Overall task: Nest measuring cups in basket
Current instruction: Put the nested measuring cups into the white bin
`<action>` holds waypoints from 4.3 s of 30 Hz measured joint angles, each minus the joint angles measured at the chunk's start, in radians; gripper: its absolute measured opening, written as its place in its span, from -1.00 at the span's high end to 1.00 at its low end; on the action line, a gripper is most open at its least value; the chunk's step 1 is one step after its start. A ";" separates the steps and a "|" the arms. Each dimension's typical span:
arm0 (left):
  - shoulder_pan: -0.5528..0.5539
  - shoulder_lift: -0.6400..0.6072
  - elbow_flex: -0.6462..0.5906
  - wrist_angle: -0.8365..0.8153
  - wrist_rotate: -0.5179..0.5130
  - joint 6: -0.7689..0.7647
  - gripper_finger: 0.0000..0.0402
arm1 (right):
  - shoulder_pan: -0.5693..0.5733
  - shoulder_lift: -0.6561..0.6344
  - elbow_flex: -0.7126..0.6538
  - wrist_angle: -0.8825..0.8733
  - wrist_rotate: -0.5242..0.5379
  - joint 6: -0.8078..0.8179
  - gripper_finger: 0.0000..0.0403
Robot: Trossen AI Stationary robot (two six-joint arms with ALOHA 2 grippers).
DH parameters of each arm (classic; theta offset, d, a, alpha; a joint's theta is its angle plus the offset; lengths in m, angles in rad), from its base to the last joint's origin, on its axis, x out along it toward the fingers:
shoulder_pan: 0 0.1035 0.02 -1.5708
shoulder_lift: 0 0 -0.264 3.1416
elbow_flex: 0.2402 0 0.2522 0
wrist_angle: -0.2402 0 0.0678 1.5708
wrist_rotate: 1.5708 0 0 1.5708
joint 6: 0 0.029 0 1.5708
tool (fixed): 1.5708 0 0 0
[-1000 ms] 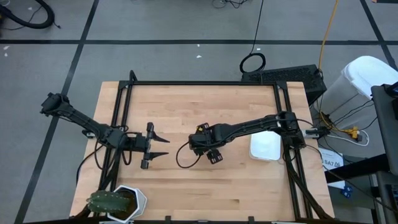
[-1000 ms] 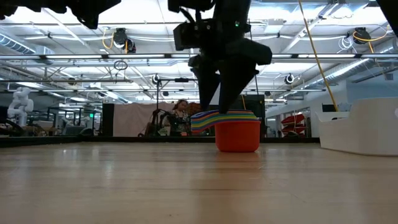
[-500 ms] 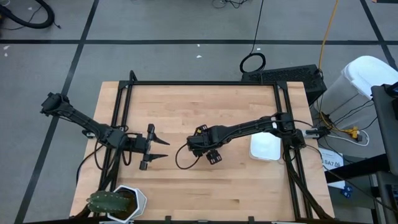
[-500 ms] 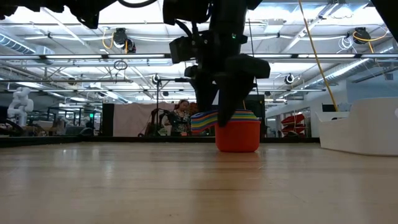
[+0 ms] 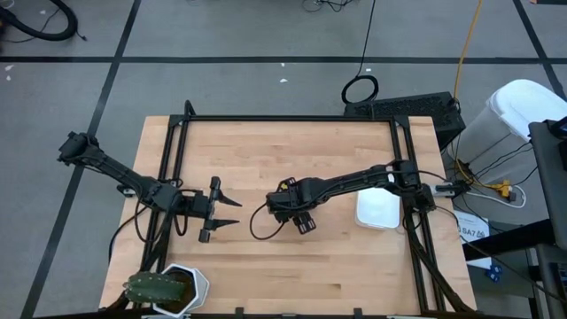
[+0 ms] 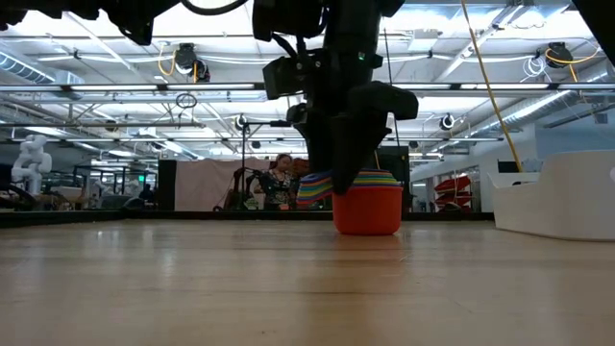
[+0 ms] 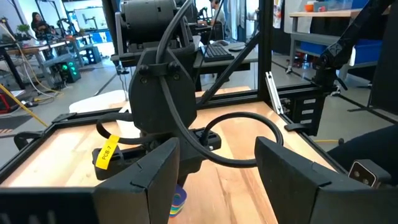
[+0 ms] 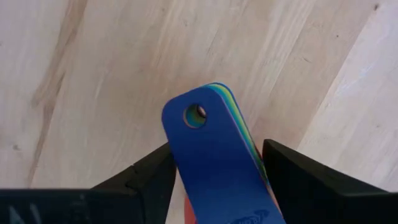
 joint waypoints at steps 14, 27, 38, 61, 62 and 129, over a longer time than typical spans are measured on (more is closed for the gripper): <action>-0.022 0.000 0.000 0.001 0.000 0.000 -0.05 | -0.035 0.000 -0.047 0.013 0.000 -0.001 -0.11; -0.039 0.000 0.000 0.002 0.000 0.000 -0.05 | -0.037 -0.003 -0.065 0.043 -0.021 -0.017 -0.10; -0.039 0.000 0.000 0.002 -0.001 0.000 -0.05 | -0.037 -0.004 -0.065 0.033 -0.025 -0.015 0.27; -0.039 0.000 0.000 0.002 -0.002 -0.001 -0.05 | -0.035 -0.004 -0.065 -0.002 -0.021 -0.067 0.37; -0.039 0.000 0.000 0.002 -0.002 -0.001 -0.05 | -0.035 -0.004 -0.065 -0.005 -0.021 -0.069 0.37; -0.039 0.000 0.000 -0.023 -0.002 -0.027 -0.05 | -0.037 -0.288 -0.082 -0.480 0.109 0.175 0.37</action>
